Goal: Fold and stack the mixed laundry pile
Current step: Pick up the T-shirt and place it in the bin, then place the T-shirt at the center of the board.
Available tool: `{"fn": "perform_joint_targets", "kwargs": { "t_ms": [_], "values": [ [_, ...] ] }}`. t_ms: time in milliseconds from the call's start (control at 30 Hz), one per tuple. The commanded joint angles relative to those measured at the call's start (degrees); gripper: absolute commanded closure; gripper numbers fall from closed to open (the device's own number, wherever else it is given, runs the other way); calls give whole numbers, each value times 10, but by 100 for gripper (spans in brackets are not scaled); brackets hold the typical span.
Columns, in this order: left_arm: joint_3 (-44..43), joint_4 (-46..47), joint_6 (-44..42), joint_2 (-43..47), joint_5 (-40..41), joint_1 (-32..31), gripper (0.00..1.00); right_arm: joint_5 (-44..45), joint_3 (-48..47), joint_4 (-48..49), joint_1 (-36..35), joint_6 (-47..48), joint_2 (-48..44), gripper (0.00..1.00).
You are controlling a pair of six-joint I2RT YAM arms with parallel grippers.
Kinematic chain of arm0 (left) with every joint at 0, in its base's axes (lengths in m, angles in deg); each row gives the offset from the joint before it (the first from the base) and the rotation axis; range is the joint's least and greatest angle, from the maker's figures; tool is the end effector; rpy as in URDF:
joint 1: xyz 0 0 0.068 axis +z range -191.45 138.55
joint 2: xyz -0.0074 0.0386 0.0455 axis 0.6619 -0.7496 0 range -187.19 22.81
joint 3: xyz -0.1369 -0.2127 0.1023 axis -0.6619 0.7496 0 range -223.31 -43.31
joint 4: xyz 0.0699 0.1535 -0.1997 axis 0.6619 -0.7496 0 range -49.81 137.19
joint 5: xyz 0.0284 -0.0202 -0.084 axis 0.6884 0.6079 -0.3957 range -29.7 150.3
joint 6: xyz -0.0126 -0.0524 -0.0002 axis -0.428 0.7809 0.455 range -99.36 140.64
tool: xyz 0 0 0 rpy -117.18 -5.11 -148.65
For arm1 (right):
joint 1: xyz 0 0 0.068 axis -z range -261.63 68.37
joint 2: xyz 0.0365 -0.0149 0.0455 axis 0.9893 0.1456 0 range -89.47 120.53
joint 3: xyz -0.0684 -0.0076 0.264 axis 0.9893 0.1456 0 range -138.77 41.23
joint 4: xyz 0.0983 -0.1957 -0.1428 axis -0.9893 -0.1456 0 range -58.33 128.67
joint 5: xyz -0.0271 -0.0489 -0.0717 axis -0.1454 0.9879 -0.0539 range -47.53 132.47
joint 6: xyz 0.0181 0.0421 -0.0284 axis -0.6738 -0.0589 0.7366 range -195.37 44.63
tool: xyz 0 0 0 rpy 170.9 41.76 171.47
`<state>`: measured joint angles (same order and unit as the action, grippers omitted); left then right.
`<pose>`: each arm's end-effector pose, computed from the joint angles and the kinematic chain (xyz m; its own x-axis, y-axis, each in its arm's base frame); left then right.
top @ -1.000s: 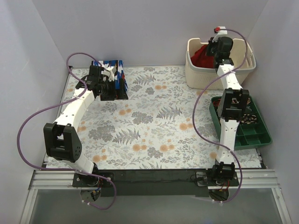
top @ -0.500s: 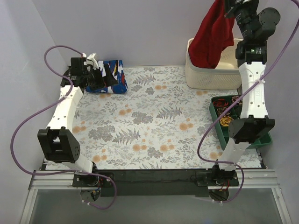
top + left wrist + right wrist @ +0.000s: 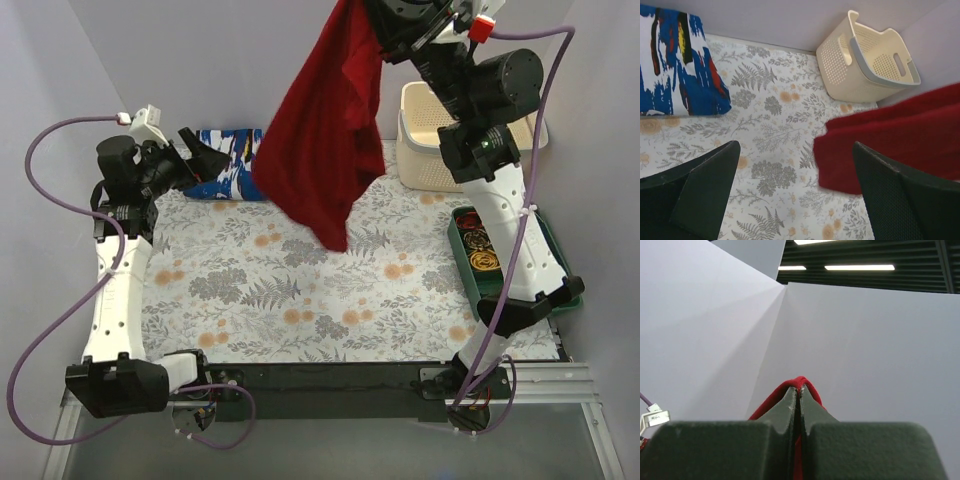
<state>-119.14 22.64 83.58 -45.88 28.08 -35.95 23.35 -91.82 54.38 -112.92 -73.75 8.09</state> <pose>0.2596 0.0058 0.4183 -0.5143 -0.8064 -0.2920 -0.0717 0.3797 -0.9223 0.2391 0.1590 0.6502 0.6846 0.3848 -0.6190 -0.6469 0.7120 -0.2729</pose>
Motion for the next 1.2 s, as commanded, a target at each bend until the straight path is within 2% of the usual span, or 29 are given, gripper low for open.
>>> {"fn": "perform_joint_targets", "kwargs": {
  "t_ms": [0,67,100,167,200,233,267,300,333,367,433,500,533,567,667,700,733,767,800,833,900,1000,1100,1167],
  "values": [
    [-47,-30,-29,-3,16,7,7,80,92,80,-32,72,-53,99],
    [-96,-104,-61,-25,29,7,7,155,177,64,-32,100,-90,99],
    [-111,-133,-85,-40,42,9,7,188,263,54,-32,108,-103,99],
    [-135,-196,-126,-66,52,14,7,287,328,-29,-26,119,-134,99],
    [-136,-212,-187,-69,53,17,7,304,373,-59,-24,117,-147,95],
    [-131,-229,-210,-61,60,17,7,315,446,-128,-16,113,-159,83],
    [-107,-232,-236,-54,64,18,7,320,488,-156,-7,103,-179,69],
    [-95,-240,-293,-48,66,18,7,306,525,-191,0,105,-188,38],
    [-84,-250,-310,-43,72,18,7,297,586,-239,10,110,-192,27],
    [-64,-260,-338,-37,72,18,7,299,604,-267,18,106,-195,22],
    [-56,-321,-423,-43,38,18,7,227,629,-344,59,97,-199,6],
    [-34,-362,-490,-44,21,18,7,110,653,-377,89,97,-215,2],
    [-25,-417,-582,-44,-11,18,8,78,656,-417,107,109,-220,2],
    [-16,-441,-616,-40,-20,15,8,36,663,-434,111,116,-227,2],
    [44,-504,-706,-24,7,-36,11,-22,677,-482,114,140,-234,2],
    [72,-504,-707,-6,24,-98,12,-34,699,-483,115,140,-236,2],
    [130,-474,-696,5,45,-135,14,-43,712,-481,114,140,-236,3],
    [163,-452,-657,14,98,-172,15,-53,722,-477,114,136,-234,4],
    [189,-430,-644,23,118,-238,15,-59,737,-473,114,137,-229,5],
    [231,-395,-634,32,134,-261,15,-66,741,-472,114,137,-224,7],
    [255,-366,-604,25,160,-308,15,-84,752,-468,115,133,-214,10],
    [285,-344,-593,2,146,-337,12,-144,771,-463,114,114,-204,13],
    [306,-316,-588,21,138,-374,10,-159,811,-417,110,73,-192,13],
    [310,-293,-556,27,153,-404,9,-167,828,-379,105,53,-177,14]
  ]
}}
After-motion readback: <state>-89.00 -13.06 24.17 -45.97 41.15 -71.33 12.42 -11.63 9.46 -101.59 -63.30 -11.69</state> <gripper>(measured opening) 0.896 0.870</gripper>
